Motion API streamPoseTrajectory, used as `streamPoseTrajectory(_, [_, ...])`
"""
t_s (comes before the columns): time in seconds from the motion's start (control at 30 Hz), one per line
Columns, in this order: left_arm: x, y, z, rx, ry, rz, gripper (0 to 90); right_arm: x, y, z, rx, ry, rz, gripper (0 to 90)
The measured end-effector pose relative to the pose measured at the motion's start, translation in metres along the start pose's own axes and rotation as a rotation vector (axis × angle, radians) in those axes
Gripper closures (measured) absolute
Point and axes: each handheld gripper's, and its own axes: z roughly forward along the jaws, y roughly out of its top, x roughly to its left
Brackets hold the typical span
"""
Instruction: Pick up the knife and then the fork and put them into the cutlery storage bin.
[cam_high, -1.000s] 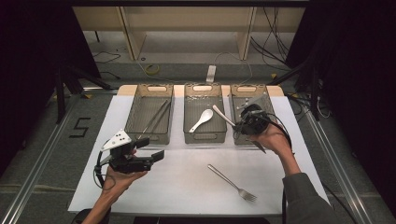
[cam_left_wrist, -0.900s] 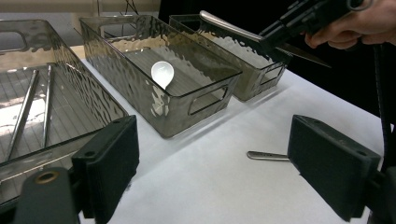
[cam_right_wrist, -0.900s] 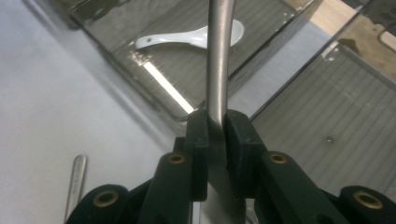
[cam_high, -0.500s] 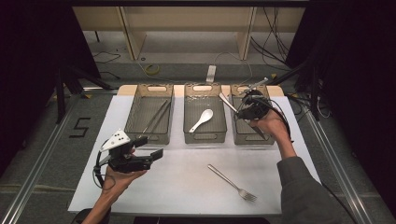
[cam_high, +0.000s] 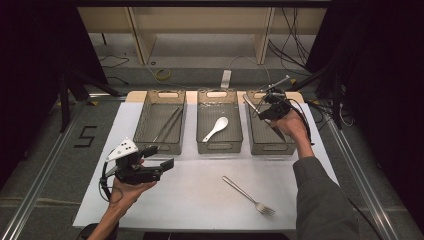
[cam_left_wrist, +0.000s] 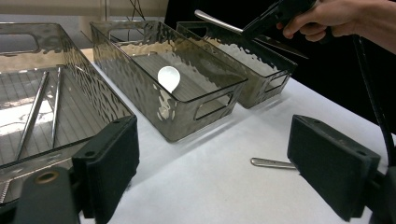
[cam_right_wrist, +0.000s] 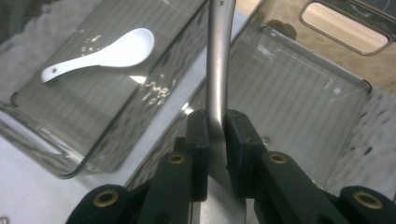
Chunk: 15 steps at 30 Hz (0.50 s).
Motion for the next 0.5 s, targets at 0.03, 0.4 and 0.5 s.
streamPoseTrajectory(0.03, [0.000,0.000,0.000,0.000,0.000,-0.001,16.2,-0.001,0.001,0.001,-0.001,-0.003,0.005,80.8])
streamPoseTrajectory(0.4, [0.001,0.000,0.000,-0.003,0.006,-0.002,16.2,-0.013,0.003,0.013,0.010,-0.037,0.081,80.7])
streamPoseTrajectory(0.5, [0.001,0.000,0.000,-0.002,0.006,-0.001,16.2,-0.015,0.003,0.017,0.012,-0.047,0.094,80.7])
